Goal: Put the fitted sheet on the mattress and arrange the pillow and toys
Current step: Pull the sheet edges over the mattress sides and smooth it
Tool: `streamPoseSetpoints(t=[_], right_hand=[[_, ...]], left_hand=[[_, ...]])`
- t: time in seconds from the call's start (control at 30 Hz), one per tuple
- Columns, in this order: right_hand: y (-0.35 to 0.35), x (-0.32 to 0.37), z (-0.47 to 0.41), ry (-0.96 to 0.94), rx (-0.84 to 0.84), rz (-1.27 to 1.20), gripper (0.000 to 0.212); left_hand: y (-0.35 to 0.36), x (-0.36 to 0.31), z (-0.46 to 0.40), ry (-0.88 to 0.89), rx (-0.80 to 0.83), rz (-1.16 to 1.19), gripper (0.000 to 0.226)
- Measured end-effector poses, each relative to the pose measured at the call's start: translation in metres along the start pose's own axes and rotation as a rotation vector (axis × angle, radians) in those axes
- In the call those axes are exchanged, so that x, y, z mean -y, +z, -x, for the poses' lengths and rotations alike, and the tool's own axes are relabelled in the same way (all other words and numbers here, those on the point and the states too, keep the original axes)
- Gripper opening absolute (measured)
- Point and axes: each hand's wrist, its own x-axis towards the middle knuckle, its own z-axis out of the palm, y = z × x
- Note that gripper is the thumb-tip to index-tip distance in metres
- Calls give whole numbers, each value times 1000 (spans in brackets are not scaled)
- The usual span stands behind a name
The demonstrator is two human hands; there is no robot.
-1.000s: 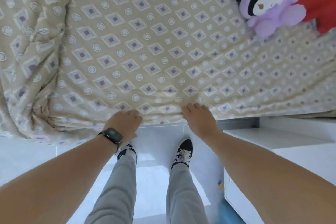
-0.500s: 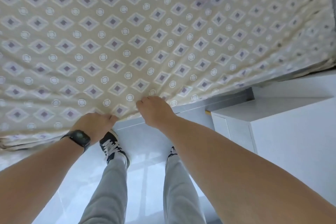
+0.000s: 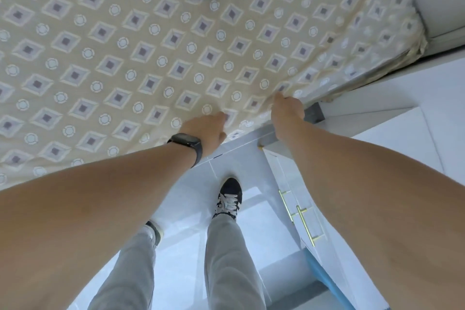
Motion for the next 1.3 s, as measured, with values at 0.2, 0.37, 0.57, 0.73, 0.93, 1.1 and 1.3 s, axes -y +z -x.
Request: streamPoseSetpoints(t=[0.2,0.37,0.57,0.73,0.93,1.1,1.3], right_hand=[[-16,-48,-14,16,23,379,38],[-19,-42,-14,-72,65,420,41],[6,28,25,-234,46,27,34],[40,87,70,-426,126,145,27],[123,166,151,-600,237,289,20],[217,208,237,-724,409,476,21],[346,264,358,-841,579,753,20]], left_hand=[[-5,-18,-21,-125,42,-49,27],[-9,-12,-20,-102,105,-89,24],[-16,2,-11,-78,90,171,9],[-39,56,18,-153,9,209,15],[-63,167,91,-263,-95,280,11],[-65,289,188,-524,-222,255,12],[-38,432,333,-853,-394,205,38]])
